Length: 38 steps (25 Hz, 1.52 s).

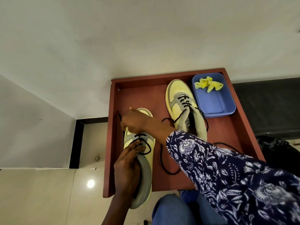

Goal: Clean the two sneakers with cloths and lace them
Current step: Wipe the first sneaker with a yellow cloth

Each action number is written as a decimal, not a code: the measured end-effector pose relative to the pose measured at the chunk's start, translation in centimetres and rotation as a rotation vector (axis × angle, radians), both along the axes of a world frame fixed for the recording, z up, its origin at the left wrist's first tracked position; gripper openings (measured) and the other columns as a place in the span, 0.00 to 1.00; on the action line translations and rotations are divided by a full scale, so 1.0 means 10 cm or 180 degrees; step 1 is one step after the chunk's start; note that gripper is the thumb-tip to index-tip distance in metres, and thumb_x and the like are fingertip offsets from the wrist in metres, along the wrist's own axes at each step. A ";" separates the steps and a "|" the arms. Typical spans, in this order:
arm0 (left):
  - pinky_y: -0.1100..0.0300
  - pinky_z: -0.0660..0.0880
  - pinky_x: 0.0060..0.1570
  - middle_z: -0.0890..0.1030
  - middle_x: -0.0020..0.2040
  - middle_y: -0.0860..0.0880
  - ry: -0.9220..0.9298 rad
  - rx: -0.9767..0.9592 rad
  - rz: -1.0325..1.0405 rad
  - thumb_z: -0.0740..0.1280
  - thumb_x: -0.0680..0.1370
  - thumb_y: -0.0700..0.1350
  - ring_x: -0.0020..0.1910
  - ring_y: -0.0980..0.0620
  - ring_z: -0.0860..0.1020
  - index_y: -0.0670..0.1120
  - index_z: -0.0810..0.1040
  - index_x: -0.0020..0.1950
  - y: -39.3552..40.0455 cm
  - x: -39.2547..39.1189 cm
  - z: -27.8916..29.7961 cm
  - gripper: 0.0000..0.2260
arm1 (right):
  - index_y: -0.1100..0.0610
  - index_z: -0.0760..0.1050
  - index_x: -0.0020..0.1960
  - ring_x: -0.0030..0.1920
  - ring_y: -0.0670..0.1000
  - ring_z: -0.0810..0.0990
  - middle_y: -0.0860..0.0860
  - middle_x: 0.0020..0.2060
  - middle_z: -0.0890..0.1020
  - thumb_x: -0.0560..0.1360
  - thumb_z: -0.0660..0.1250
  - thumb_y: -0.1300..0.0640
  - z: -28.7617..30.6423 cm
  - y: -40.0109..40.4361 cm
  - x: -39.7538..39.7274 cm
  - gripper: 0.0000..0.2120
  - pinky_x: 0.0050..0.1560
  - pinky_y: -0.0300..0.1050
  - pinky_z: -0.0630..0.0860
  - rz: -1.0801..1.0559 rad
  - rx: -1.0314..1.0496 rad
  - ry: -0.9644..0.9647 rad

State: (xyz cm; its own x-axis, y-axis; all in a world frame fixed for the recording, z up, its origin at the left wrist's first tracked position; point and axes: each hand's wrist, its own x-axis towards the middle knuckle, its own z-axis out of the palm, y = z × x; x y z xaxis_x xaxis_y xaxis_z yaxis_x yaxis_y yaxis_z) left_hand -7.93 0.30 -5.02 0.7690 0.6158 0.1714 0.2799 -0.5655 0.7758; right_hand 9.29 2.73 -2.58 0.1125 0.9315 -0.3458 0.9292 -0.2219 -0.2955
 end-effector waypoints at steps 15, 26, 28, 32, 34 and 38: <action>0.79 0.66 0.58 0.78 0.55 0.52 -0.0095 0.0074 -0.0020 0.61 0.72 0.32 0.59 0.67 0.71 0.46 0.81 0.52 -0.01 0.02 0.03 0.15 | 0.62 0.72 0.65 0.64 0.60 0.69 0.60 0.64 0.74 0.75 0.56 0.67 -0.16 -0.43 0.09 0.19 0.63 0.46 0.59 -0.0807 0.0737 0.0246; 0.79 0.65 0.59 0.78 0.56 0.51 0.0050 0.0213 -0.0035 0.64 0.71 0.24 0.59 0.64 0.71 0.43 0.82 0.51 -0.01 0.00 0.05 0.18 | 0.63 0.75 0.62 0.67 0.60 0.69 0.59 0.64 0.75 0.76 0.58 0.66 -0.20 -0.46 0.07 0.16 0.65 0.54 0.68 -0.0157 0.0894 0.0012; 0.81 0.64 0.58 0.78 0.55 0.51 0.0022 0.0222 -0.0033 0.64 0.71 0.24 0.59 0.65 0.70 0.42 0.82 0.51 -0.01 0.01 0.06 0.17 | 0.67 0.75 0.61 0.66 0.62 0.70 0.64 0.64 0.74 0.75 0.57 0.67 -0.25 -0.51 0.12 0.17 0.69 0.52 0.65 -0.0708 0.1070 0.0335; 0.82 0.62 0.58 0.77 0.55 0.52 0.0030 0.0150 -0.0001 0.62 0.72 0.28 0.59 0.68 0.68 0.43 0.82 0.51 -0.02 0.02 0.05 0.16 | 0.67 0.76 0.59 0.58 0.66 0.77 0.65 0.58 0.78 0.67 0.62 0.70 -0.39 -0.69 -0.09 0.20 0.58 0.52 0.75 -0.1533 0.1467 0.0368; 0.82 0.61 0.59 0.77 0.56 0.53 0.0018 0.0115 0.0033 0.60 0.72 0.33 0.60 0.69 0.68 0.45 0.82 0.51 -0.03 0.03 0.07 0.15 | 0.67 0.78 0.55 0.51 0.66 0.80 0.65 0.53 0.80 0.63 0.63 0.68 -0.42 -0.76 -0.21 0.21 0.51 0.58 0.78 -0.1584 0.1573 0.0490; 0.82 0.62 0.58 0.76 0.55 0.53 0.0033 0.0109 0.0049 0.59 0.72 0.34 0.59 0.68 0.68 0.44 0.82 0.51 -0.04 0.03 0.08 0.15 | 0.65 0.80 0.53 0.49 0.62 0.82 0.62 0.50 0.82 0.64 0.63 0.71 -0.46 -0.88 -0.25 0.18 0.50 0.55 0.80 -0.1463 0.2027 0.0371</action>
